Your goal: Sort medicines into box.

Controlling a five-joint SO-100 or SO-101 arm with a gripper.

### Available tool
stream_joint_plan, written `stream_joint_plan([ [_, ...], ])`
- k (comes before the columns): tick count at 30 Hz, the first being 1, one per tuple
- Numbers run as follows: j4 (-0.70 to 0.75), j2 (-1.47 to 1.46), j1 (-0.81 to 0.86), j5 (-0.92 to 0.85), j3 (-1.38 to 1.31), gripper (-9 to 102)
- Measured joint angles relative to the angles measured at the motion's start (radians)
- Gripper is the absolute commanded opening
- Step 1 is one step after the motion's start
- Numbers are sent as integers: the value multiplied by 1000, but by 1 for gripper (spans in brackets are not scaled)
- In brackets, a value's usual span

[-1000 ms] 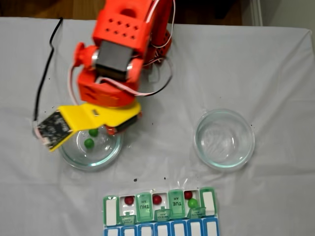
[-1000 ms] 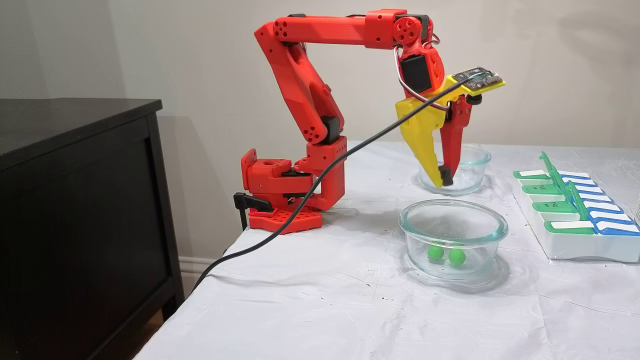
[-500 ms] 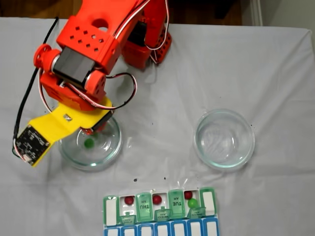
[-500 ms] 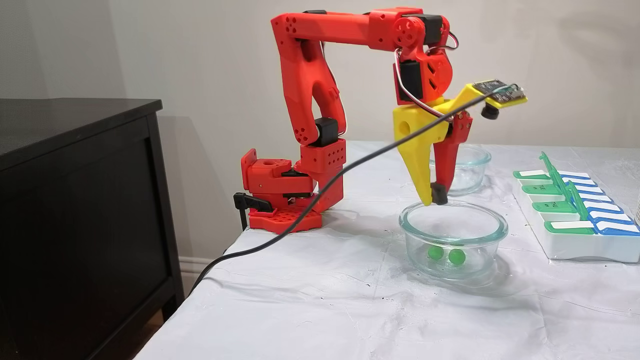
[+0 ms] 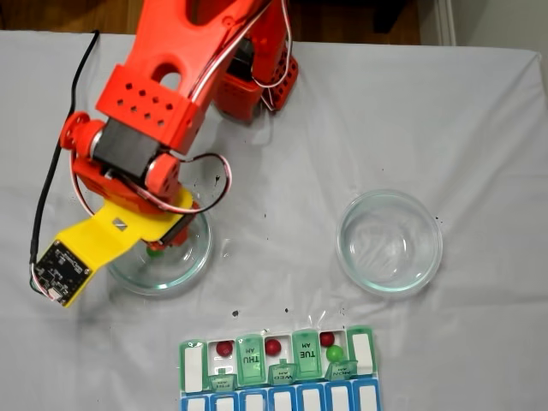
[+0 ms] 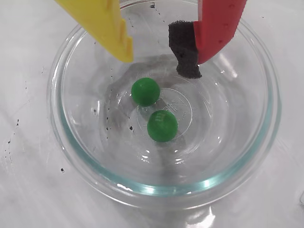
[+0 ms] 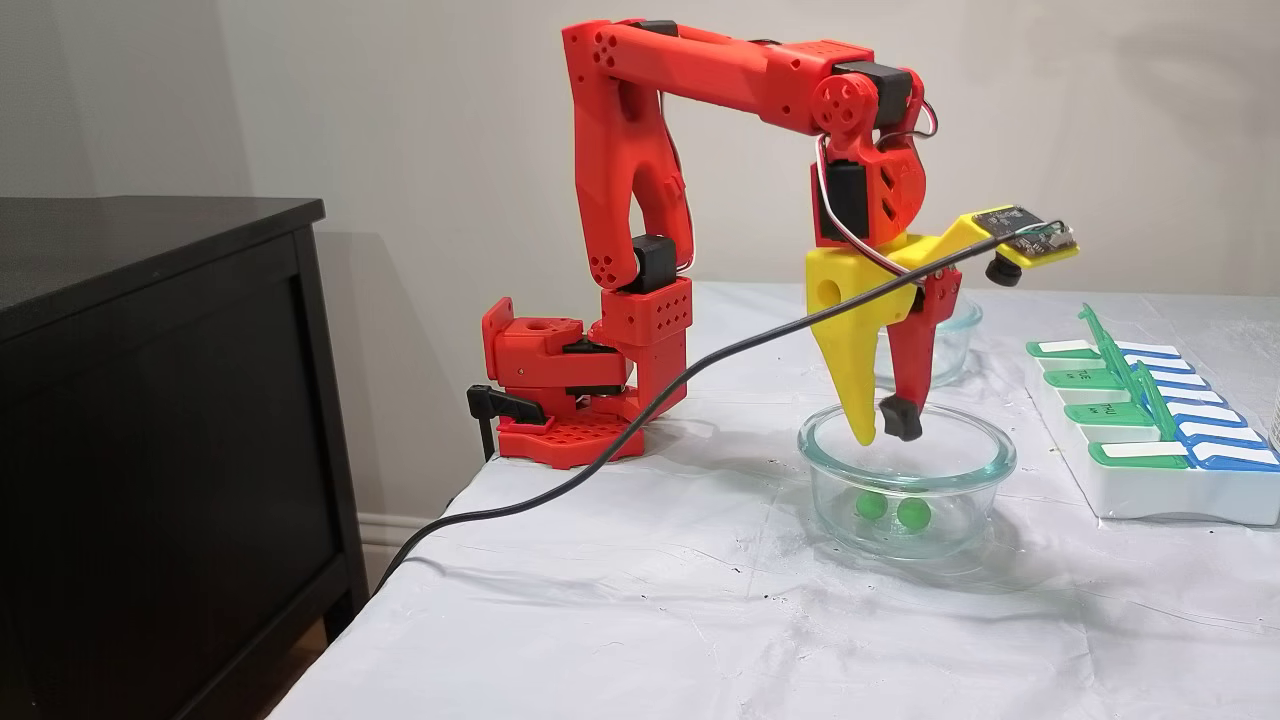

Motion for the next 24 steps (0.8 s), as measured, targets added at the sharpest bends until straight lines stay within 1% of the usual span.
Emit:
stream_joint_plan([
  [5, -15, -55, 0, 21, -2, 19],
  [13, -64, -57, 0, 48, -2, 20],
  [24, -91, -57, -8, 84, -2, 22],
])
